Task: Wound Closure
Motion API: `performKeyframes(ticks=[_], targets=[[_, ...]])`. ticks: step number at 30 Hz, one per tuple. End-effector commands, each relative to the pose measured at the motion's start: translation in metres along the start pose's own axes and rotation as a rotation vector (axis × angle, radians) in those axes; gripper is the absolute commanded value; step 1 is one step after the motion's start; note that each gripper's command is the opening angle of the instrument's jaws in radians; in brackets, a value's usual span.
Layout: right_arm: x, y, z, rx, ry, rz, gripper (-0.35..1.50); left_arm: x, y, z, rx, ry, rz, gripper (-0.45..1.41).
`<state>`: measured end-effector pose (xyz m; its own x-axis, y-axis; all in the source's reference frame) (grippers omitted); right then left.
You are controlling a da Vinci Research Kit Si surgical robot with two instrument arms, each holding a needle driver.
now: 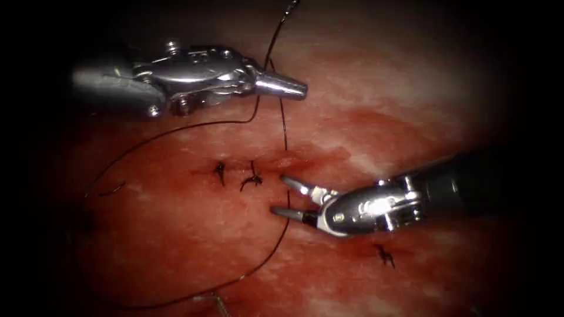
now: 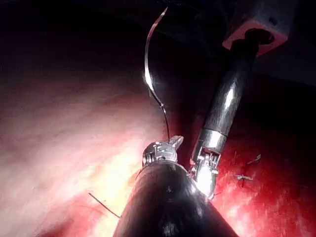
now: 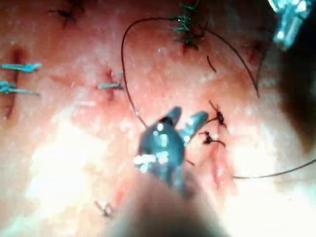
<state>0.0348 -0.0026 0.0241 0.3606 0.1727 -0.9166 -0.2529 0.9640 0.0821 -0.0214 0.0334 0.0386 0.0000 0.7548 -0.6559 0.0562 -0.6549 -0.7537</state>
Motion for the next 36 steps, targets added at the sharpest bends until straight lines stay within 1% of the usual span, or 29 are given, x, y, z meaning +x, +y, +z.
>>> performKeyframes(ticks=[1, 2, 7, 10, 11, 14, 20, 24, 29, 31, 34, 36], targets=[[-0.0001, -0.0006, 0.0008, -0.015, 0.017, 0.002, 0.36, 0.0, -0.0003, 0.0006, 0.003, 0.0, -0.004, -0.45], [0.0003, -0.0006, 0.0016, -0.025, 0.019, 0.005, 0.34, 0.0006, -0.0001, 0.0014, -0.005, 0.027, -0.003, -0.45], [0.0006, -0.0003, 0.0048, -0.042, 0.013, 0.009, 0.34, 0.0017, -0.0002, 0.0041, -0.05, 0.091, -0.011, -0.45], [0.0002, 0.0003, 0.0062, -0.047, 0.011, 0.01, 0.31, 0.0026, -0.0004, 0.0053, -0.068, 0.136, -0.041, -0.45], [-0.0003, 0.001, 0.0071, -0.053, 0.008, 0.012, 0.29, 0.0033, -0.0005, 0.0058, -0.075, 0.161, -0.058, -0.45], [-0.001, 0.002, 0.0087, -0.062, 0.004, 0.013, 0.26, 0.0046, -0.0006, 0.0064, -0.081, 0.198, -0.085, -0.45], [-0.002, 0.0028, 0.0137, -0.071, -0.039, 0.014, 0.24, 0.0071, -0.001, 0.0071, -0.083, 0.237, -0.115, -0.45], [-0.0025, 0.0021, 0.0174, -0.085, -0.069, 0.008, 0.24, 0.0088, -0.002, 0.0071, -0.072, 0.284, -0.124, -0.45], [-0.0029, -0.0005, 0.022, -0.069, -0.126, -0.007, 0.24, 0.0105, -0.0026, 0.0077, -0.063, 0.305, -0.135, -0.45], [-0.0029, -0.0011, 0.0239, -0.063, -0.146, -0.009, 0.22, 0.0111, -0.0026, 0.0083, -0.058, 0.311, -0.137, -0.45], [-0.0026, -0.0014, 0.0266, -0.055, -0.137, -0.007, 0.22, 0.012, -0.0022, 0.009, -0.052, 0.318, -0.139, -0.45], [-0.002, -0.0019, 0.0296, -0.036, -0.119, -0.013, 0.19, 0.0127, -0.0022, 0.0095, -0.055, 0.326, -0.141, -0.45]])
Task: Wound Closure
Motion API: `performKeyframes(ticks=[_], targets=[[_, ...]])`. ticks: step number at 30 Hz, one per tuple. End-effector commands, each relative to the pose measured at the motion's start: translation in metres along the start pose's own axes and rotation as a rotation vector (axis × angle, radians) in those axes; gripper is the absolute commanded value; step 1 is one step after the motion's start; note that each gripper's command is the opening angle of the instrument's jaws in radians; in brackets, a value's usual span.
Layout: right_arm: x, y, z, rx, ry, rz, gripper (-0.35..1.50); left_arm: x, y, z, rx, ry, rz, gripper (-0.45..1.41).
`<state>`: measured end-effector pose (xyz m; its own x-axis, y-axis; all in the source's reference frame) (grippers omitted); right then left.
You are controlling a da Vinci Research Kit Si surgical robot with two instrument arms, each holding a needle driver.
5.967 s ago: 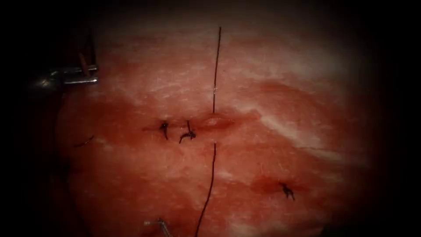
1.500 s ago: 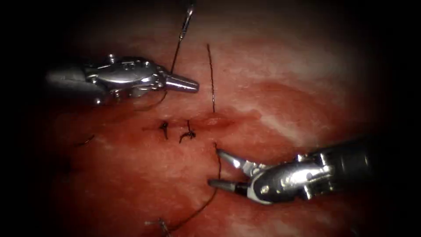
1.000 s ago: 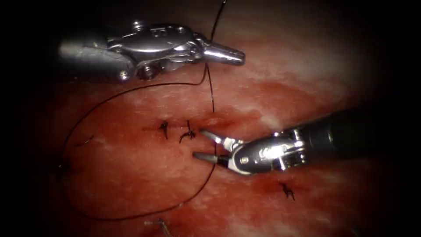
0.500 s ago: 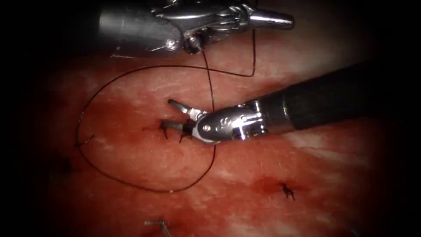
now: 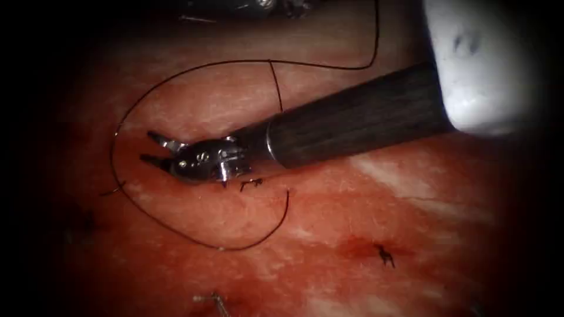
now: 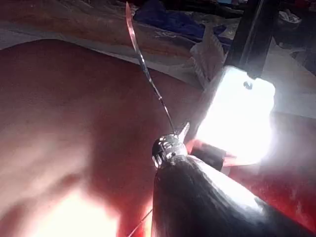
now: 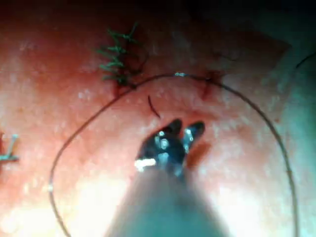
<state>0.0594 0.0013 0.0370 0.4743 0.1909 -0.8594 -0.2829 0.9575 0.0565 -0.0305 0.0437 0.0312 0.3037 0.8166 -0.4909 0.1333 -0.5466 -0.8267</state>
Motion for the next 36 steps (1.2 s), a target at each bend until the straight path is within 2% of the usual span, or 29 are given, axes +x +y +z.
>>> performKeyframes(ticks=[1, 4, 8, 9, 18, 21, 22, 26, 31, 36], targets=[[0.0008, -0.0012, 0.0031, 0.012, 0.02, -0.013, 0.14, 0.0004, -0.0008, 0.0005, 0.001, 0.01, -0.001, -0.45], [0.001, -0.002, 0.0044, 0.023, 0.036, -0.026, 0.09, 0.0007, -0.001, 0.0004, -0.001, 0.024, -0.002, -0.45], [0.0015, -0.0033, 0.0056, 0.023, 0.112, -0.002, 0.02, 0.0014, -0.0021, -0.0002, 0.011, 0.049, 0.006, -0.45], [0.0018, -0.0037, 0.0056, 0.028, 0.157, 0.02, -0.01, 0.0017, -0.0028, -0.0006, 0.022, 0.065, 0.011, -0.45], [0.0033, -0.0051, 0.0051, 0.07, 0.335, 0.129, -0.08, 0.0026, -0.007, -0.0026, 0.06, 0.128, 0.027, -0.45], [0.004, -0.0056, 0.0048, 0.081, 0.352, 0.144, -0.08, 0.0031, -0.008, -0.0036, 0.071, 0.147, 0.041, -0.45], [0.0044, -0.0058, 0.0043, 0.102, 0.386, 0.153, -0.14, 0.0035, -0.0087, -0.0046, 0.078, 0.172, 0.045, -0.45], [0.005, -0.0058, 0.0034, 0.099, 0.394, 0.177, -0.16, 0.0038, -0.0096, -0.0063, 0.086, 0.203, 0.063, -0.45], [0.0067, -0.0057, 0.0016, 0.112, 0.53, 0.251, -0.3, 0.0035, -0.0119, -0.0087, 0.115, 0.199, 0.111, -0.45], [0.0081, -0.006, 0.0003, 0.133, 0.605, 0.283, -0.33, 0.0032, -0.0134, -0.0099, 0.13, 0.199, 0.121, -0.45]])
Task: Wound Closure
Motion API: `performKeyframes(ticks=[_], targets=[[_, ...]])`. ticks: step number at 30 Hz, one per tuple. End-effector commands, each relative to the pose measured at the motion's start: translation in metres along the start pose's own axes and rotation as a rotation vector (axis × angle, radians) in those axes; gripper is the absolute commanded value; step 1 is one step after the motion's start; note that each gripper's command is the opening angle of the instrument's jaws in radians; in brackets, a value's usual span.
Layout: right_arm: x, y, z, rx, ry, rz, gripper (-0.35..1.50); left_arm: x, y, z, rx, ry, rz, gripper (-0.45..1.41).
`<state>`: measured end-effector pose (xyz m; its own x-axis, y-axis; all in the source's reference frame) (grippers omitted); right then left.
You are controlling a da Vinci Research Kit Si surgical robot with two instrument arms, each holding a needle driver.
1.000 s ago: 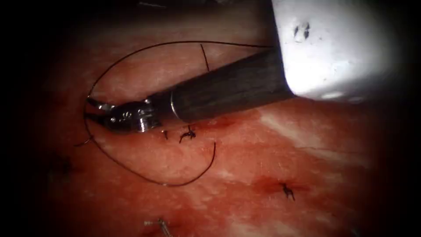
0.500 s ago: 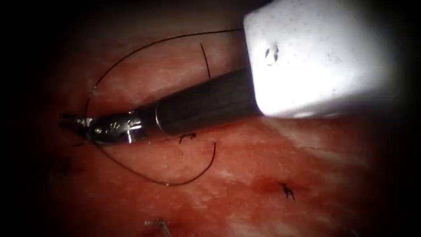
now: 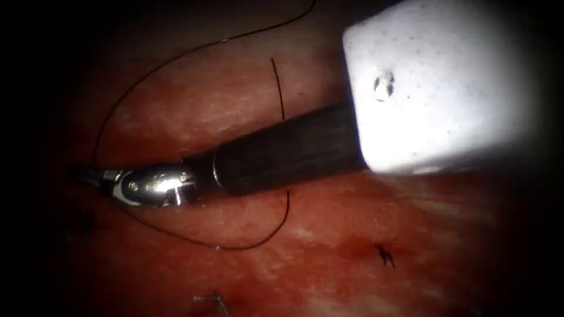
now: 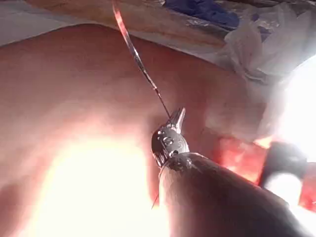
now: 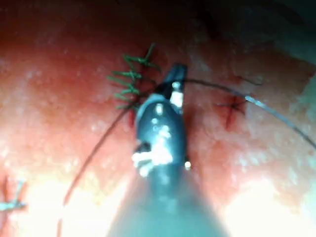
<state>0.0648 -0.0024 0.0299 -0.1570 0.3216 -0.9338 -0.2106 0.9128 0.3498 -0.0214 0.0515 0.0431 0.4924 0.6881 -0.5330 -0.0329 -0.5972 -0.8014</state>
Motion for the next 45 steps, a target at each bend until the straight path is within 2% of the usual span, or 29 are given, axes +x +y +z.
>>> performKeyframes(ticks=[1, 3, 4, 9, 14, 17, 18, 22, 27, 32, 33, 35, 40, 42, 44, 45], targets=[[0.0003, -0.0006, 0.0003, 0.012, 0.018, 0.01, -0.33, -0.0004, -0.0008, 0.0002, 0.0, -0.003, 0.004, -0.45], [0.0018, -0.0009, 0.0001, 0.018, 0.087, 0.046, -0.33, -0.0009, -0.0017, -0.0004, 0.009, -0.005, 0.017, -0.45], [0.0018, -0.0009, 0.0001, 0.018, 0.087, 0.046, -0.33, -0.0009, -0.0017, -0.0004, 0.009, -0.005, 0.017, -0.45], [0.0044, -0.001, -0.0003, 0.046, 0.199, 0.092, -0.3, -0.0019, -0.0034, -0.0014, 0.027, -0.012, 0.034, -0.45], [0.0059, -0.0011, -0.0009, 0.059, 0.203, 0.096, -0.16, -0.003, -0.0048, -0.0026, 0.044, -0.023, 0.079, -0.45], [0.0072, -0.0008, -0.0015, 0.057, 0.202, 0.102, 0.02, -0.0039, -0.0057, -0.0036, 0.046, -0.029, 0.091, -0.45], [0.0082, -0.0005, -0.0021, 0.053, 0.199, 0.109, 0.14, -0.0045, -0.0064, -0.0043, 0.051, -0.034, 0.099, -0.45], [0.0101, 0.0004, -0.0034, 0.047, 0.193, 0.127, 0.24, -0.0056, -0.0075, -0.0059, 0.057, -0.044, 0.114, -0.45], [0.0119, 0.0013, -0.0051, 0.033, 0.193, 0.115, 0.24, -0.0067, -0.0084, -0.0076, 0.059, -0.055, 0.129, -0.45], [0.0135, 0.0024, -0.0073, -0.018, 0.218, 0.034, 0.23, -0.0081, -0.0095, -0.0105, 0.073, -0.073, 0.151, -0.45], [0.0139, 0.0029, -0.0079, -0.053, 0.253, -0.021, 0.23, -0.0085, -0.0097, -0.0115, 0.076, -0.076, 0.159, -0.45], [0.014, 0.0031, -0.0081, -0.062, 0.261, -0.032, 0.23, -0.0087, -0.0098, -0.0121, 0.077, -0.077, 0.164, -0.45], [0.0149, 0.0042, -0.0089, -0.132, 0.434, -0.146, 0.23, -0.0093, -0.0103, -0.0138, 0.092, -0.079, 0.185, -0.45], [0.0149, 0.0042, -0.009, -0.131, 0.434, -0.146, 0.23, -0.0093, -0.0106, -0.0139, 0.1, -0.075, 0.189, -0.45], [0.015, 0.0042, -0.009, -0.137, 0.469, -0.156, 0.23, -0.0093, -0.0107, -0.0139, 0.107, -0.07, 0.187, -0.45], [0.0151, 0.0042, -0.0091, -0.088, 0.492, -0.174, 0.23, -0.0093, -0.0107, -0.0139, 0.109, -0.07, 0.187, -0.45]])
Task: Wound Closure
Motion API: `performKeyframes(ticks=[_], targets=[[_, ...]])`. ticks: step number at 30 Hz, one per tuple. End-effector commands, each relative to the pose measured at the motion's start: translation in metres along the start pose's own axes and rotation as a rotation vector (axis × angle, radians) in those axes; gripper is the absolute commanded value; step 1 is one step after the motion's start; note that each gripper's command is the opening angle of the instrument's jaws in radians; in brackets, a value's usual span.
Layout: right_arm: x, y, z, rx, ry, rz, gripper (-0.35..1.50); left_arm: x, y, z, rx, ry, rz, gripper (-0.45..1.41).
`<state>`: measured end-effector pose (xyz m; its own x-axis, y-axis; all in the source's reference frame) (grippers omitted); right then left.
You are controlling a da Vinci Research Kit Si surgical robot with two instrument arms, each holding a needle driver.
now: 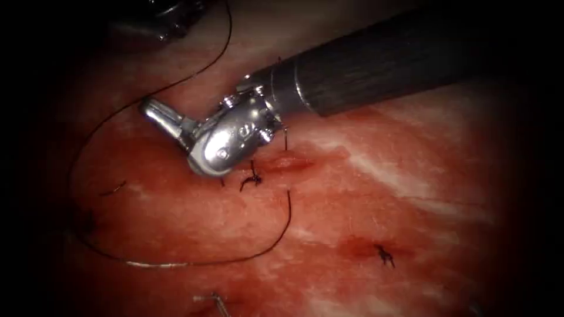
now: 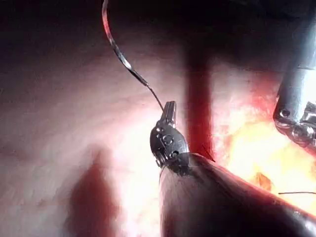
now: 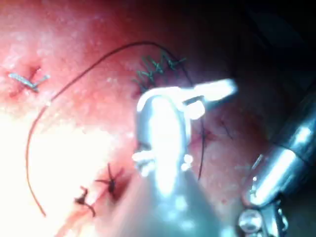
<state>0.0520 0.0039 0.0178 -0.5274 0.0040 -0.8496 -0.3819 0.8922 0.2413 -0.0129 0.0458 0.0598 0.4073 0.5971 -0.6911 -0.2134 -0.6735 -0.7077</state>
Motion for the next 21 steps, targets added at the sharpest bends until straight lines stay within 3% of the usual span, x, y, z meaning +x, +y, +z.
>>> performKeyframes(ticks=[1, 3, 4, 12, 13, 18, 20, 21], targets=[[-0.0004, 0.0, 0.0003, 0.002, 0.003, -0.001, 0.23, -0.0007, -0.0001, 0.0004, 0.002, -0.001, -0.008, -0.45], [0.0002, 0.0003, -0.0003, -0.001, -0.07, 0.017, 0.23, -0.0007, 0.0003, 0.0003, 0.003, -0.002, -0.012, -0.45], [0.0011, 0.0008, -0.0014, 0.017, -0.148, 0.051, 0.23, -0.0009, 0.0011, -0.0002, 0.004, -0.005, -0.009, -0.45], [0.0028, 0.0023, -0.0067, 0.031, -0.318, 0.154, 0.18, -0.0012, 0.0039, -0.0021, -0.002, -0.12, 0.013, -0.45], [0.0025, 0.0027, -0.0087, 0.042, -0.405, 0.126, 0.16, -0.0012, 0.004, -0.0025, 0.012, -0.147, 0.022, -0.45], [0.0019, 0.0036, -0.0121, 0.043, -0.524, 0.072, 0.14, -0.0019, 0.0035, -0.0028, 0.109, -0.274, 0.071, -0.45], [0.0018, 0.0042, -0.0137, 0.033, -0.575, 0.048, 0.16, -0.0029, 0.0037, -0.003, 0.162, -0.386, 0.097, 0.37], [0.0018, 0.0045, -0.0144, 0.022, -0.587, 0.039, 0.18, -0.0034, 0.004, -0.0032, 0.179, -0.447, 0.109, 0.62]])
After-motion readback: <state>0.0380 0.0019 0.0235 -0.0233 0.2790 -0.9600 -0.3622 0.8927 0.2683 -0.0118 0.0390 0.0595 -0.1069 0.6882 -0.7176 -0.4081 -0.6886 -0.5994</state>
